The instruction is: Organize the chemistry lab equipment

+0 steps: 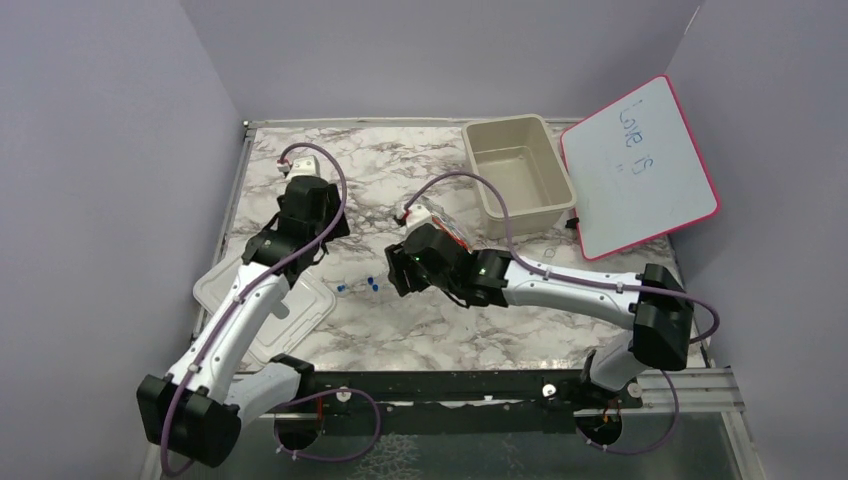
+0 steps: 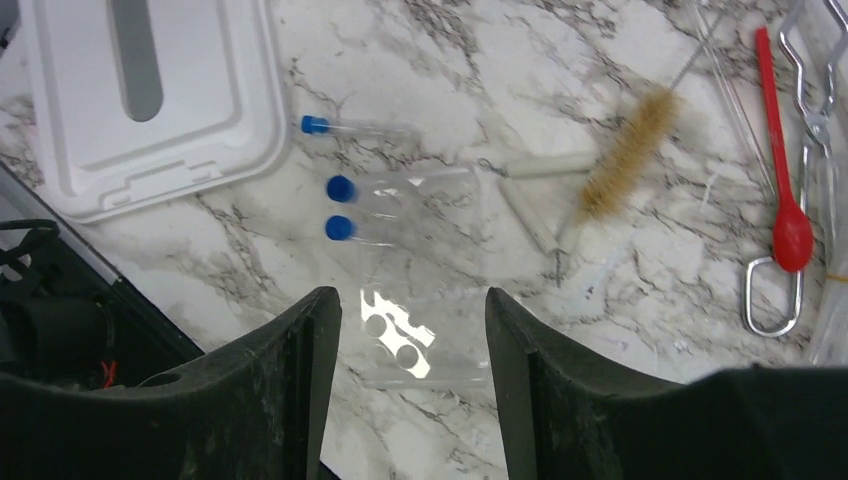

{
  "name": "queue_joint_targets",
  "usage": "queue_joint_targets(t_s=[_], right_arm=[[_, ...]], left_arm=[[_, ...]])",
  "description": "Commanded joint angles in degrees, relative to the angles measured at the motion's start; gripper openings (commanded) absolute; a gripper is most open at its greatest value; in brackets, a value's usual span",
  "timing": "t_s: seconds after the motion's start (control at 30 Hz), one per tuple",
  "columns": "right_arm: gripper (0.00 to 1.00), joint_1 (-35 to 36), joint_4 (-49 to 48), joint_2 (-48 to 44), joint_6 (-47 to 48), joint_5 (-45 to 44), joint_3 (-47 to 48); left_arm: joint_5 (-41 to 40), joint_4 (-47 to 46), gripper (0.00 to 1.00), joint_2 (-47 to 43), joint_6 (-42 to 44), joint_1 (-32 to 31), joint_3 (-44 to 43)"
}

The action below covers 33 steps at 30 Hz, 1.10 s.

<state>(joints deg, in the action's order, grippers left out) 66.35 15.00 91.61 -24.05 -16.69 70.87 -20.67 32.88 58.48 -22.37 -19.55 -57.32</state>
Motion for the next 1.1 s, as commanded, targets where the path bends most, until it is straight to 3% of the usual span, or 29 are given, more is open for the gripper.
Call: queue_joint_targets(t_s=[0.0,0.13,0.47,0.63,0.83,1.07], right_arm=[[0.58,-3.2,-4.8,-4.9,-4.6,1.0,-6.8],[0.57,-6.1,-7.4,-8.4,-5.4,3.5,-11.9],[0.55,-9.2,-9.6,-11.8,-4.6,6.1,-16.9],[0.55,-9.6,-10.6,-13.2,-4.2,7.1,-18.4],[0.55,-10.0,-10.7,-14.4,-4.2,6.7,-19.9],[0.55,-10.2,-10.8,-14.6,-4.2,6.4,-20.5]], left_arm=[[9.9,1.5,0.57,3.9,-3.3,1.5,3.4],[12.9,4.0,0.5,9.4,-1.4,1.9,3.7],[22.6,5.6,0.49,18.6,2.8,1.9,3.7],[22.9,5.4,0.49,23.4,3.3,1.9,3.5],[23.2,5.5,0.33,27.6,3.6,1.6,3.3],[22.4,5.4,0.34,29.8,4.8,0.8,2.7]])
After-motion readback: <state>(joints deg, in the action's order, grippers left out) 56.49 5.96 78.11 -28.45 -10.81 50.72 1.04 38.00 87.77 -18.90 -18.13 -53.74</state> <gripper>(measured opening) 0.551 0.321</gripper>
